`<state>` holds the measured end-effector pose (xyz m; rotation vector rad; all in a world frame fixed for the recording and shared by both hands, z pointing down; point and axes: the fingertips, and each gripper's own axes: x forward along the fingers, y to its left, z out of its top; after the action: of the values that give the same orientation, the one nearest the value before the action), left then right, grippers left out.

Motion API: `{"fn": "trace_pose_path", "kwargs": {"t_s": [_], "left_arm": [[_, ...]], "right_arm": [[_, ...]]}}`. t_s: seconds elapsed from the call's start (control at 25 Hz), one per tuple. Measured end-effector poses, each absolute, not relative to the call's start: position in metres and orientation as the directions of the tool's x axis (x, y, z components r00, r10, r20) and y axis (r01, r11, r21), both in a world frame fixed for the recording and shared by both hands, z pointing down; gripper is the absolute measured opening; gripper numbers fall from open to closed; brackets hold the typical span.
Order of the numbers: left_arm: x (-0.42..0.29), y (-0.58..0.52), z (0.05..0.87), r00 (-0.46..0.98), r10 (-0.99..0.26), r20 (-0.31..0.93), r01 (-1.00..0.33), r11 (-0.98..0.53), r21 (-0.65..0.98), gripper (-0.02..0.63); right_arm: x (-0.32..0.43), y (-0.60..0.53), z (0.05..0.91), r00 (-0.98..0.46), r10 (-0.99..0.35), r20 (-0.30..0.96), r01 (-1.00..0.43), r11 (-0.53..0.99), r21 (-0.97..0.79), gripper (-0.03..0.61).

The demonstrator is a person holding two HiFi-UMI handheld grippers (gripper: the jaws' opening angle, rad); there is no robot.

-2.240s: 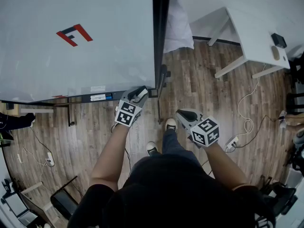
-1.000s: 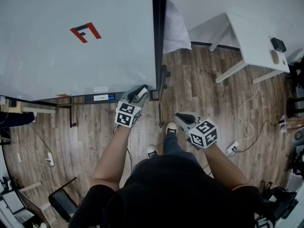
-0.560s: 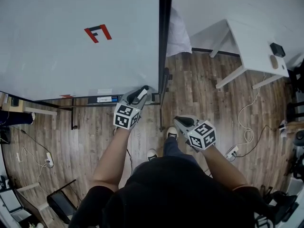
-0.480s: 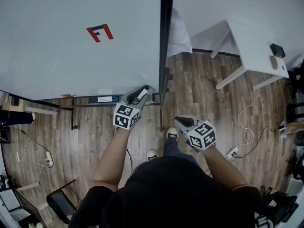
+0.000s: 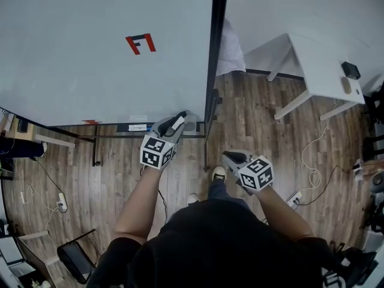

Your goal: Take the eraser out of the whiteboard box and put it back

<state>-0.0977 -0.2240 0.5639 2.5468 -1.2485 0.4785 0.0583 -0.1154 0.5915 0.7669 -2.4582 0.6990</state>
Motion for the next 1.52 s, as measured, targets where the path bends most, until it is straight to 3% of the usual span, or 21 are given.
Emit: {"fn": "trace_pose_path", "kwargs": {"t_s": [1.52], "left_arm": [[-0.165, -0.137, 0.601, 0.501, -0.718, 0.484, -0.852, -0.508, 0.128, 0.152]], "right_arm": [[0.024, -0.082, 0.578, -0.748, -0.375, 0.548, -0.601, 0.733, -0.318, 0.017]]}}
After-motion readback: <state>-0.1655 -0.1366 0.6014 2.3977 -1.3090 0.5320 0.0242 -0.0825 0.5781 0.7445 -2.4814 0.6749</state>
